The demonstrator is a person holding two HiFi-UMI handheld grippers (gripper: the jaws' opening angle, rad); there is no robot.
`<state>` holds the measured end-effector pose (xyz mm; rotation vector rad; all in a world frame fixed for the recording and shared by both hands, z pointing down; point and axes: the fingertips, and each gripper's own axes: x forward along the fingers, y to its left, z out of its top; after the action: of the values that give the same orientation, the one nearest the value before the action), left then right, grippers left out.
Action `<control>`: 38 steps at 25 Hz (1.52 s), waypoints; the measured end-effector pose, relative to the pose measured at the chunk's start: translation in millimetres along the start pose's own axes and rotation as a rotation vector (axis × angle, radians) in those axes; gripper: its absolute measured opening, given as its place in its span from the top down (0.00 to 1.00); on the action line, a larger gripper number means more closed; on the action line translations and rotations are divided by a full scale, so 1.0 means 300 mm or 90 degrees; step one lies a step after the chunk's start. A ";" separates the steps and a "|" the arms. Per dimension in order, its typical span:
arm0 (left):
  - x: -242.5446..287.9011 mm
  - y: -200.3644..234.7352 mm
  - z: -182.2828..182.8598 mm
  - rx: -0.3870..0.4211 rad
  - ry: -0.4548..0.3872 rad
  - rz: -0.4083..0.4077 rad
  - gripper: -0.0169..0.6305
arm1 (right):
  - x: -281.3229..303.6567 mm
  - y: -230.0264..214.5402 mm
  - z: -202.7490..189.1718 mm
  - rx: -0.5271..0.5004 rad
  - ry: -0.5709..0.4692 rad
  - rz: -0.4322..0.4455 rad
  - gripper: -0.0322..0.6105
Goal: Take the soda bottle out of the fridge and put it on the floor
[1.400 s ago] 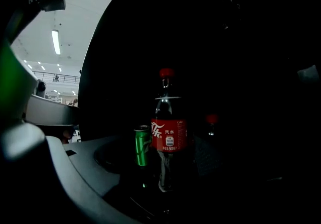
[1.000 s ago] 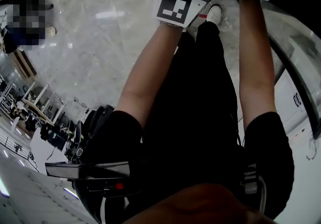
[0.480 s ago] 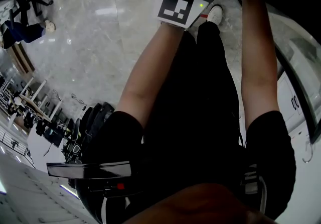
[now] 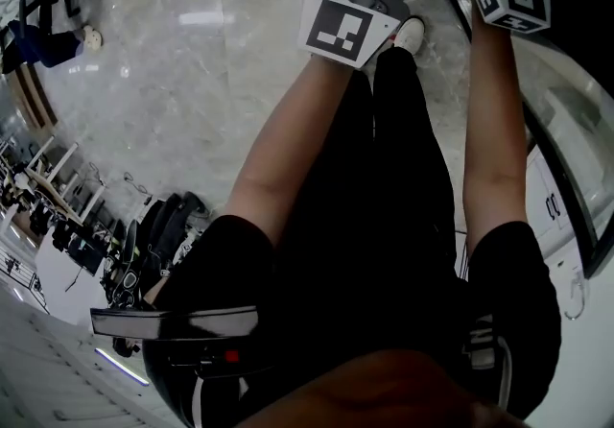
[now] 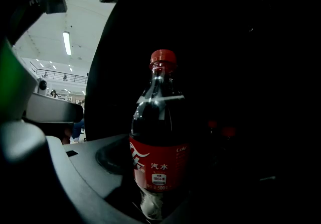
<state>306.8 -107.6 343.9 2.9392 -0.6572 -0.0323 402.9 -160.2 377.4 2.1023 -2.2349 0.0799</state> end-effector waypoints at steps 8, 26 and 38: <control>-0.133 0.012 0.008 0.007 0.009 0.003 0.98 | -0.125 0.202 0.030 -0.008 0.017 0.072 0.45; -0.634 0.323 -0.310 -0.065 0.038 0.140 0.98 | -0.112 0.842 -0.289 0.032 0.070 0.303 0.45; -0.836 0.676 -0.962 -0.097 0.116 0.290 0.98 | 0.120 1.178 -1.051 0.003 0.183 0.442 0.45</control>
<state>8.2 -147.7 654.8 2.5422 -1.2104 0.2157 53.4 -146.6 698.7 1.1267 -2.6327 0.3900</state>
